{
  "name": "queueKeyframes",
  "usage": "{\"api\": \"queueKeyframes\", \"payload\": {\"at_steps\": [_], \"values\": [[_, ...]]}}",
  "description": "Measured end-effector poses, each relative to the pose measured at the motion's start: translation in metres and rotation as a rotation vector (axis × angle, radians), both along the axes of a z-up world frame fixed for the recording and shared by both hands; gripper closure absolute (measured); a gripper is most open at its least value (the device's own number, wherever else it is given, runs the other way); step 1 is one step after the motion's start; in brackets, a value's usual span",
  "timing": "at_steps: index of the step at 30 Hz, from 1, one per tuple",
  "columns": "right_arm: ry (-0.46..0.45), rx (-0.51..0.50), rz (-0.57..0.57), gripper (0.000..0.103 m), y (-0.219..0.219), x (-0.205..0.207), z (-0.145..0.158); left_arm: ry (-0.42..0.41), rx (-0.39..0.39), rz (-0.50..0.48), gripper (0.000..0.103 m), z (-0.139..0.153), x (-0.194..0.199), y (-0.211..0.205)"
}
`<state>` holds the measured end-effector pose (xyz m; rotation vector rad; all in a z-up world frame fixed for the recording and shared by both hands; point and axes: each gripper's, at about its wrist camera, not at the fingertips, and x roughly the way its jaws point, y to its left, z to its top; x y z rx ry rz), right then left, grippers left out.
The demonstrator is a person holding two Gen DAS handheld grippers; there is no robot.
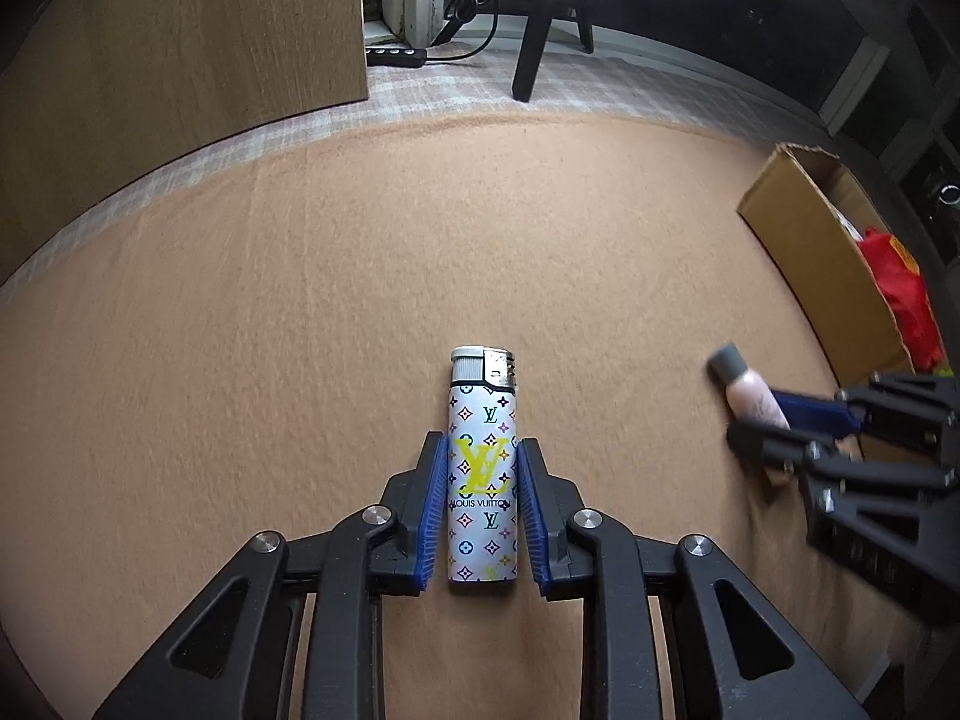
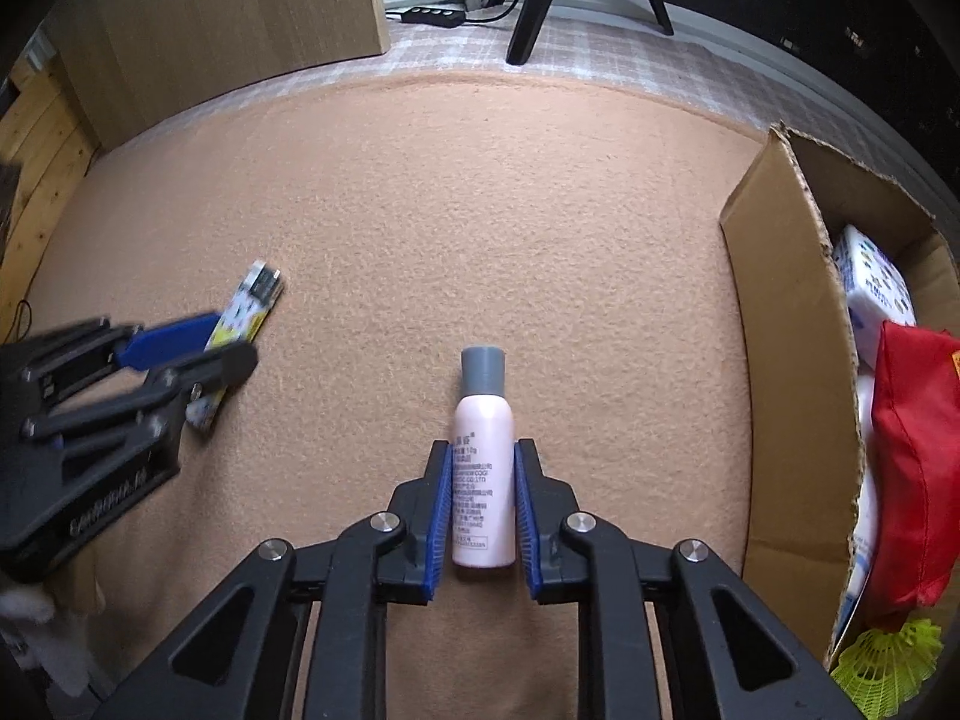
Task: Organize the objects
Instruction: 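Carry the lighter and pink bottle over the box with both tools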
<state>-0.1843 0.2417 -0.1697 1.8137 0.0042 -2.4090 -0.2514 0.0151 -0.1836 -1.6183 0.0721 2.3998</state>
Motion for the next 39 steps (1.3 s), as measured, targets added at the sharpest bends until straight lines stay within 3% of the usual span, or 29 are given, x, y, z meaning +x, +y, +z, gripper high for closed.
{"api": "queueKeyframes", "payload": {"at_steps": [9, 19, 31, 39], "values": [[0.026, -0.068, -0.055, 0.085, 0.002, 0.031, 0.01, 0.008, 0.039, -0.004, 0.078, 0.009, 0.055, -0.01], [0.111, -0.11, -0.099, 0.085, -0.004, 0.073, 0.049, 0.087, 0.078, -0.075, 0.078, 0.048, 0.098, -0.012], [0.169, -0.149, -0.146, 0.085, -0.011, 0.106, 0.07, 0.131, 0.096, -0.133, 0.078, 0.069, 0.12, -0.008], [0.217, -0.126, -0.197, 0.085, 0.021, 0.122, 0.089, 0.149, 0.127, -0.171, 0.078, 0.084, 0.109, 0.017]]}}
